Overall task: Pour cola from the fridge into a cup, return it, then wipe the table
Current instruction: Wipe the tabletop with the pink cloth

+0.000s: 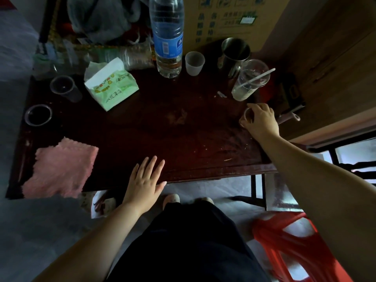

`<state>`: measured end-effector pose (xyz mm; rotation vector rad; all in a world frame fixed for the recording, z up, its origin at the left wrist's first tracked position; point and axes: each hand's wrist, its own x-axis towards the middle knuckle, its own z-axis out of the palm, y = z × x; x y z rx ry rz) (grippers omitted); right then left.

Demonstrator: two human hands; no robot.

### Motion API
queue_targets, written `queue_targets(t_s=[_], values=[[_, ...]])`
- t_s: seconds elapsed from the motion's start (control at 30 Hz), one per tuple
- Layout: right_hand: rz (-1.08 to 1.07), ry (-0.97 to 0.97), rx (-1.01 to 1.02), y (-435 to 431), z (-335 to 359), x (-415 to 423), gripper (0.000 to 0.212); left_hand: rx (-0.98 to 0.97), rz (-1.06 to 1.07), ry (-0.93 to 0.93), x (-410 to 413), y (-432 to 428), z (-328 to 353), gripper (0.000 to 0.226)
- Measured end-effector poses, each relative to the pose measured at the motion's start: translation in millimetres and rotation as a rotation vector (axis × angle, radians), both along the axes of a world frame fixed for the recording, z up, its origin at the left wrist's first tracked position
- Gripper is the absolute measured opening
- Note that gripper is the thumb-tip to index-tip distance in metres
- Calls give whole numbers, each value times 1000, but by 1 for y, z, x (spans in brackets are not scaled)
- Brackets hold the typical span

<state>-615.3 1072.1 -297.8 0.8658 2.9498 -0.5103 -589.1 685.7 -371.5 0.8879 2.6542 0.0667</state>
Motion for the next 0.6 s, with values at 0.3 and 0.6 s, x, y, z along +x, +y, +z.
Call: queue_targets(t_s=[0.3,0.6], values=[[76,-97,32,1,-2,6,78,-7,7,-20,-1,1,3,69],[536,125,160,-91,-15,61,65,-27,22,-3,2,0,6,65]])
